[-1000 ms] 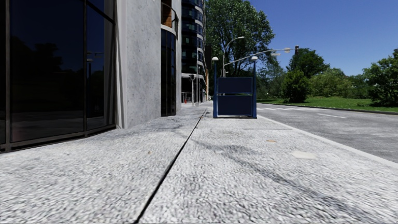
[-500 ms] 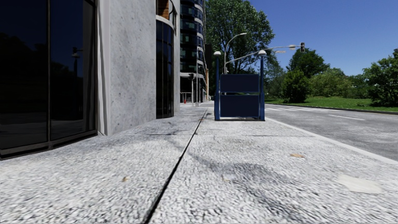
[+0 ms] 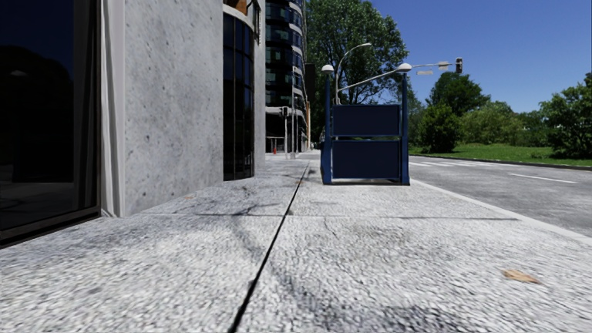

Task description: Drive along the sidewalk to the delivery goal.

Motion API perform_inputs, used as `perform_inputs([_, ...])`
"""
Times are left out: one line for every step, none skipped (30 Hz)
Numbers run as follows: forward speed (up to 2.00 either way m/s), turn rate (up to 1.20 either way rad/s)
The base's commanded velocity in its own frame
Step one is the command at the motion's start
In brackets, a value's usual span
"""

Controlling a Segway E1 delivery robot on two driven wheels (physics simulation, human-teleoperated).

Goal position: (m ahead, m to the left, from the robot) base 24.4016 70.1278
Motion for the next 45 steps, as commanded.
perform_inputs([1.97, 0.0])
perform_inputs([1.97, 0.0])
perform_inputs([1.97, 0.0])
perform_inputs([1.97, 0.0])
perform_inputs([1.97, 0.01])
perform_inputs([1.97, 0.23])
perform_inputs([1.97, 0.48])
perform_inputs([1.97, 0.58])
perform_inputs([1.97, 0.58])
perform_inputs([1.97, 0.6])
perform_inputs([1.97, 0.5])
perform_inputs([1.97, 0.06])
perform_inputs([1.97, 0.01])
perform_inputs([1.97, 0.01])
perform_inputs([1.97, 0.0])
perform_inputs([1.97, 0.0])
perform_inputs([1.97, 0.0])
perform_inputs([1.97, 0.0])
perform_inputs([1.97, 0.0])
perform_inputs([1.97, 0.0])
perform_inputs([1.97, 0.0])
perform_inputs([1.97, 0.0])
perform_inputs([1.97, 0.0])
perform_inputs([1.97, 0.0])
perform_inputs([1.97, 0.0])
perform_inputs([1.97, 0.0])
perform_inputs([1.97, 0.0])
perform_inputs([1.97, 0.0])
perform_inputs([1.97, 0.0])
perform_inputs([1.97, 0.0])
perform_inputs([1.97, 0.0])
perform_inputs([1.97, 0.0])
perform_inputs([1.97, 0.0])
perform_inputs([1.97, 0.0])
perform_inputs([1.97, 0.0])
perform_inputs([1.97, 0.0])
perform_inputs([1.97, 0.0])
perform_inputs([1.97, 0.0])
perform_inputs([1.97, 0.0])
perform_inputs([1.97, 0.0])
perform_inputs([1.97, 0.0])
perform_inputs([1.97, 0.0])
perform_inputs([1.97, 0.0])
perform_inputs([1.97, 0.0])
perform_inputs([1.97, 0.0])
